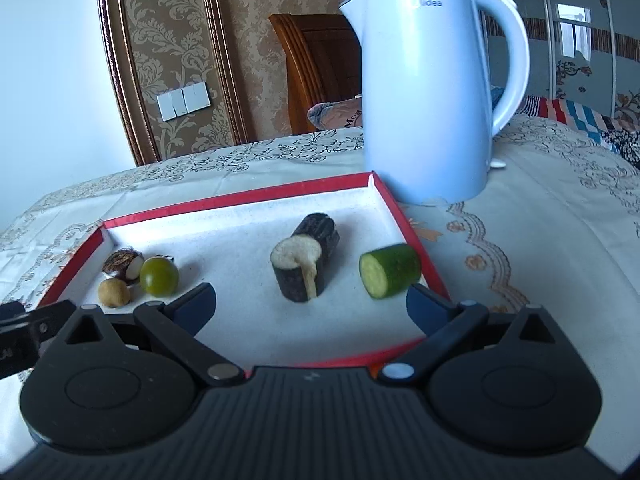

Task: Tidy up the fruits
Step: 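Lift both open tools out of the tray and back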

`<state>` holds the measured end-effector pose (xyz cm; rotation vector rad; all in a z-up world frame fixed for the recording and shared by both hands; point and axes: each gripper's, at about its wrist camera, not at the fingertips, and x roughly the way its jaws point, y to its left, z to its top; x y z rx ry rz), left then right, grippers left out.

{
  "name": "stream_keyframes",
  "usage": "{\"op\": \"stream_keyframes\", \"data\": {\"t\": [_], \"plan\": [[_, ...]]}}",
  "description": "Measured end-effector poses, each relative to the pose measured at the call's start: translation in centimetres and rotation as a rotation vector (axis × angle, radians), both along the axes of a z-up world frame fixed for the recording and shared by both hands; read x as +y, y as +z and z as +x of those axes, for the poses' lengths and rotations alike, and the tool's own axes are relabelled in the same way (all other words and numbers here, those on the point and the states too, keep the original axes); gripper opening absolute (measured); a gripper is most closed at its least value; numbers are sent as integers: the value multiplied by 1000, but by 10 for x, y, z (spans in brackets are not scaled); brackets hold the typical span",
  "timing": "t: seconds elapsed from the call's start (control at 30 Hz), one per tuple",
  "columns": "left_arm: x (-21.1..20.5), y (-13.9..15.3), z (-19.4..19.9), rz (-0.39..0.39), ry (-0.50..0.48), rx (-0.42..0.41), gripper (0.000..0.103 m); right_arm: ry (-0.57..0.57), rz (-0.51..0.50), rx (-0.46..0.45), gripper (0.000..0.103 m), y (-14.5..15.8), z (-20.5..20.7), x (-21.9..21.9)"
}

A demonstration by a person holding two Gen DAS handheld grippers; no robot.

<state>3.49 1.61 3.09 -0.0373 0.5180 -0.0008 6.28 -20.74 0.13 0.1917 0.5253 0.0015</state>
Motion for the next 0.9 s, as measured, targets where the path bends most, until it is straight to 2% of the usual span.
{"op": "stream_keyframes", "data": {"t": [0.13, 0.2, 0.4, 0.5, 0.7, 0.9], "plan": [[9, 0, -15, -26, 7, -8, 74, 5, -10, -37, 103, 4, -22, 0], [10, -2, -22, -33, 4, -7, 74, 1, 24, -50, 103, 5, -35, -5], [7, -8, -39, -3, -32, -3, 74, 5, 51, -74, 103, 8, -68, -15], [8, -10, -38, -8, -33, 7, 74, 7, 48, -68, 103, 7, -86, -26], [9, -12, -36, -13, -34, 27, 75, -63, -41, -24, 103, -4, -109, -51], [11, -15, -40, -19, -45, 40, 75, -92, 31, -2, 103, -14, -112, -71]]}}
